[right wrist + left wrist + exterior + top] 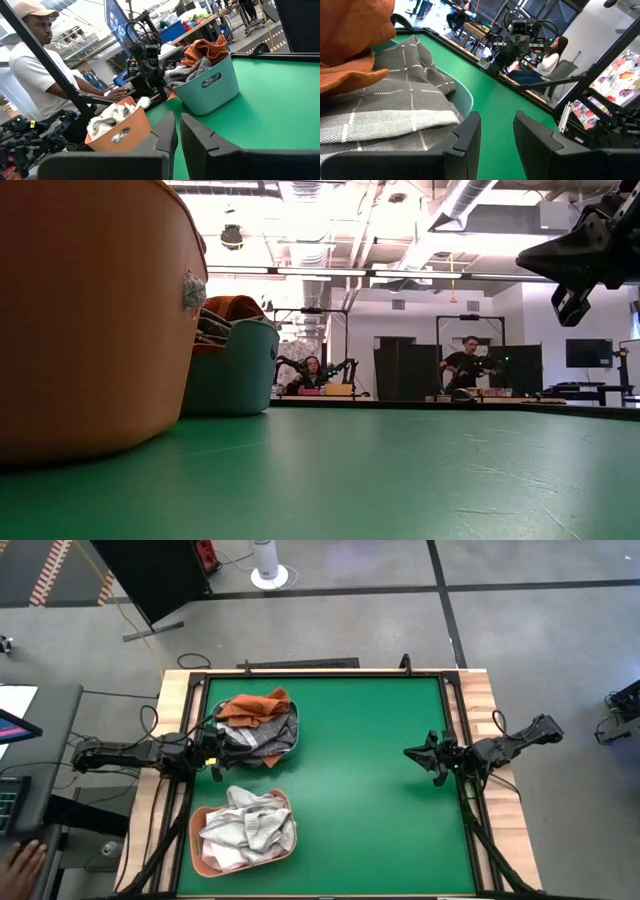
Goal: Sort microfiber towel by color & place in baskets
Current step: Return to Home Position
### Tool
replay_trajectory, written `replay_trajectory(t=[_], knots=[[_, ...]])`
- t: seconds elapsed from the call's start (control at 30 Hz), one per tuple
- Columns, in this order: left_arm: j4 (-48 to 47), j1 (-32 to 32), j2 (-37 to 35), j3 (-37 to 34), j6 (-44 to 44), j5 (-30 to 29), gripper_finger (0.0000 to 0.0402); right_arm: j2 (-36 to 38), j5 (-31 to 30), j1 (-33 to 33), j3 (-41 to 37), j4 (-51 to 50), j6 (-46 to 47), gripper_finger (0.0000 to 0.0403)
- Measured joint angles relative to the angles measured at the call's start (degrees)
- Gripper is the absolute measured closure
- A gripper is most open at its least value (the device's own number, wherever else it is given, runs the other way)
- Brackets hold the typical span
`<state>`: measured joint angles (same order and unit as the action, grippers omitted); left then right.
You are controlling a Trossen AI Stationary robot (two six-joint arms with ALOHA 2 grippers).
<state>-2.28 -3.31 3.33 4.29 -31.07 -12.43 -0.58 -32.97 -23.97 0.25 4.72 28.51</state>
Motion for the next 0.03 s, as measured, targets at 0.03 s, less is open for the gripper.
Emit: replay_trajectory(t=[0.03], knots=[[0.0, 0.0, 0.0, 0.0, 0.0, 0.0, 0.0294, 0.0, 0.0, 0.0, 0.0, 0.0, 0.0, 0.0346]])
